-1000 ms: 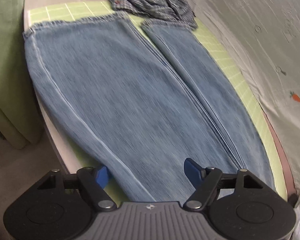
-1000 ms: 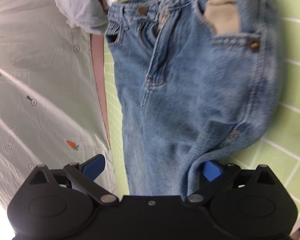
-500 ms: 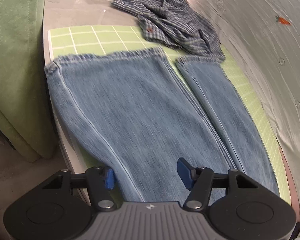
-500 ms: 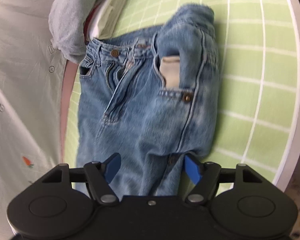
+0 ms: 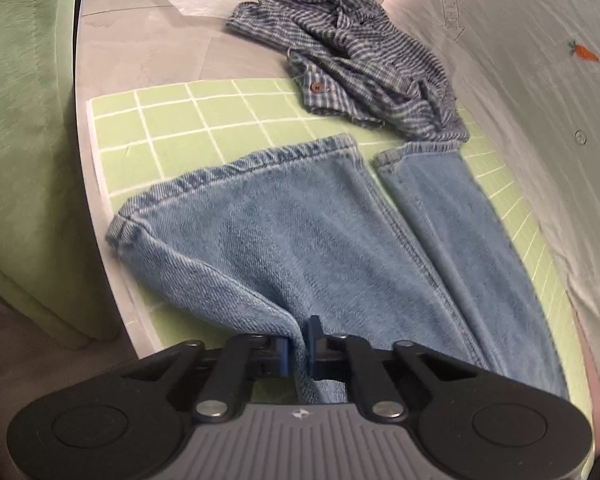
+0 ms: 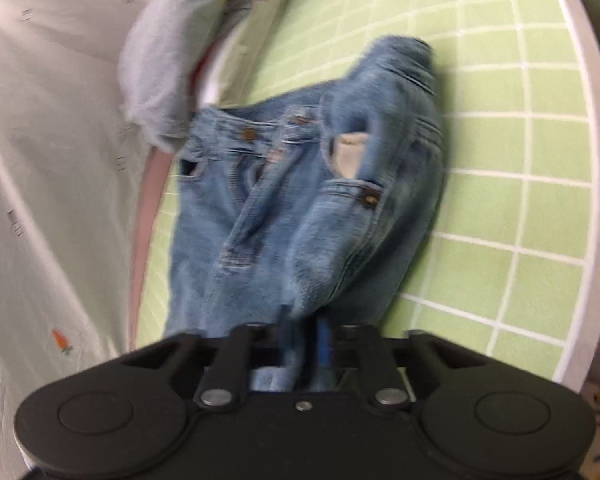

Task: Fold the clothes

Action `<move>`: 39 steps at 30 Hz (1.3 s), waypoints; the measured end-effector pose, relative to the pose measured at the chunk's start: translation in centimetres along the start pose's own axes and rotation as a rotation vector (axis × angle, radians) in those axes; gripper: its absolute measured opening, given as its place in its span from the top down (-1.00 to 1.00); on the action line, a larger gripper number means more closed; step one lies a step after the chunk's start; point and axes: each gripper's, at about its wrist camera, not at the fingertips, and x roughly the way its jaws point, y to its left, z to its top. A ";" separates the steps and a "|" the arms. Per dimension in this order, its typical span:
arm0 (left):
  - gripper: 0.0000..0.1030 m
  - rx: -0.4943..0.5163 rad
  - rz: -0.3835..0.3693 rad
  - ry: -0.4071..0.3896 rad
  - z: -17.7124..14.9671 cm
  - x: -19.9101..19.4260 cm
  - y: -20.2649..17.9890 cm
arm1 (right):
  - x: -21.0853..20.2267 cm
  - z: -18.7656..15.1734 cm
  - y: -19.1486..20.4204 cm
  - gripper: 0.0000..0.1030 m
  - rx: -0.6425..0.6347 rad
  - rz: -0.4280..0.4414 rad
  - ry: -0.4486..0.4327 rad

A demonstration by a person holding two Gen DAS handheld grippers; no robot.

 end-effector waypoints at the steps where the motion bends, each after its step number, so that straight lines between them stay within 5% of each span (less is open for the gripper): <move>1: 0.89 0.007 0.003 -0.009 0.1 -0.2 -0.2 | -0.3 0.0 0.3 0.85 -0.021 0.004 -0.010; 6: 0.90 0.079 -0.033 -0.089 1.5 -3.4 -2.5 | -3.0 0.1 1.2 0.87 -0.043 0.046 -0.045; 11: 0.89 0.225 -0.107 -0.262 3.6 -9.0 -6.4 | -6.3 0.4 4.6 0.88 -0.088 0.146 -0.098; 13: 0.89 0.260 -0.072 -0.271 3.8 -8.4 -7.1 | -6.5 0.5 5.5 0.88 -0.096 0.169 -0.108; 17: 0.90 0.194 0.024 -0.212 2.8 -6.0 -6.7 | -3.9 0.0 5.3 0.88 -0.148 0.034 -0.074; 21: 0.90 0.200 0.083 -0.246 1.8 -5.7 -8.5 | -3.2 -0.3 5.4 0.88 -0.103 0.017 -0.068; 24: 0.90 0.239 0.081 -0.294 3.1 -5.2 -11.7 | -2.9 0.0 7.6 0.88 -0.194 -0.010 -0.072; 28: 0.89 0.283 -0.020 -0.346 7.0 -1.8 -19.6 | 0.4 1.4 14.0 0.88 -0.320 0.031 -0.073; 30: 0.74 0.327 -0.052 -0.366 9.2 2.2 -24.0 | 4.2 2.8 18.1 0.87 -0.425 0.045 -0.071; 32: 0.26 0.321 -0.045 -0.342 10.9 5.7 -27.1 | 9.1 3.9 22.1 0.83 -0.524 0.046 -0.062; 34: 0.12 0.299 -0.025 -0.295 11.8 7.5 -28.8 | 12.3 4.3 25.0 0.21 -0.555 -0.004 -0.064; 37: -0.57 0.333 0.022 -0.311 10.2 7.7 -27.3 | 12.4 3.1 26.5 -0.36 -0.605 -0.052 -0.119; 39: -0.60 0.316 0.102 -0.247 9.0 8.6 -25.0 | 11.8 1.7 24.9 -0.58 -0.631 -0.101 -0.114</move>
